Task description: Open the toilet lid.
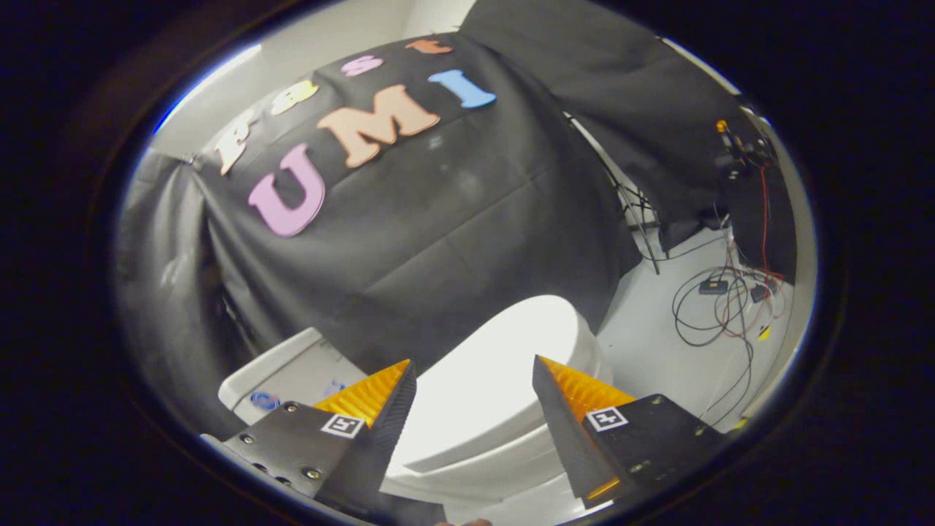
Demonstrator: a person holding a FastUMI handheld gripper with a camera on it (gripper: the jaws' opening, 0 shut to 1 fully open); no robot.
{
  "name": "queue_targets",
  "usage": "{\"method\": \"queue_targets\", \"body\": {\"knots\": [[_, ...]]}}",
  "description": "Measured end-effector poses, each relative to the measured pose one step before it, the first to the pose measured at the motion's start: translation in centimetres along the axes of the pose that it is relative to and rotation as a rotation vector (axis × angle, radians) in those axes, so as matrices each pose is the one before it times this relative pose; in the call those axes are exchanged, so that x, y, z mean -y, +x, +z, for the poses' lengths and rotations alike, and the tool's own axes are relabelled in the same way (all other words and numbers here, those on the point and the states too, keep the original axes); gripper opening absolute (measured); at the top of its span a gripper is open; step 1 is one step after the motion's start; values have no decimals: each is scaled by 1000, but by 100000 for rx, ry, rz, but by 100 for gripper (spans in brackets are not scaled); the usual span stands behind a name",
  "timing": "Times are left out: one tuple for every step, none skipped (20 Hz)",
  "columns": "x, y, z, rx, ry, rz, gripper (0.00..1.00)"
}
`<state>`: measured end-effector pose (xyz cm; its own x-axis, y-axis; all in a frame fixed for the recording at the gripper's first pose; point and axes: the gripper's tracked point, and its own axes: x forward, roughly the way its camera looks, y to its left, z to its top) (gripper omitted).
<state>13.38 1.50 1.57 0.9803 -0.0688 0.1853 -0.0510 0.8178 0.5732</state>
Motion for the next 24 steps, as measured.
{"method": "queue_targets", "body": {"knots": [[521,245,-235,-61,2039,-885,94],[755,251,-445,-568,1538,-1279,94],[758,279,-496,-478,1655,-949,94],[643,347,-421,-800,2361,-682,94],[780,424,-557,-1265,2649,-1079,94],[872,479,-608,-1033,2259,-1617,94],[1010,426,-532,-884,2130,-1764,94],[854,369,-274,-524,2058,-1693,94],[830,330,-31,147,1903,-1423,94],[892,392,38,95,1917,-1482,94],[943,567,-281,-747,1520,-1806,94],[964,499,-283,-889,1326,-1736,94],[853,547,-299,-1255,1424,-1547,94],[741,509,-285,-1368,1322,-1309,94],[602,476,-230,-1051,1555,-1020,94],[346,397,-104,-800,2235,-834,94],[592,584,48,-307,2777,-1165,94],[459,337,50,10,2953,-392,89],[97,260,-87,120,2479,415,85],[206,352,-69,-53,2071,-382,80],[-198,88,30,5,2652,1605,80],[-341,646,-1,121,2505,1605,63],[20,-146,-150,-492,1642,-455,47],[405,620,-528,-1206,1221,-1117,45]]}}
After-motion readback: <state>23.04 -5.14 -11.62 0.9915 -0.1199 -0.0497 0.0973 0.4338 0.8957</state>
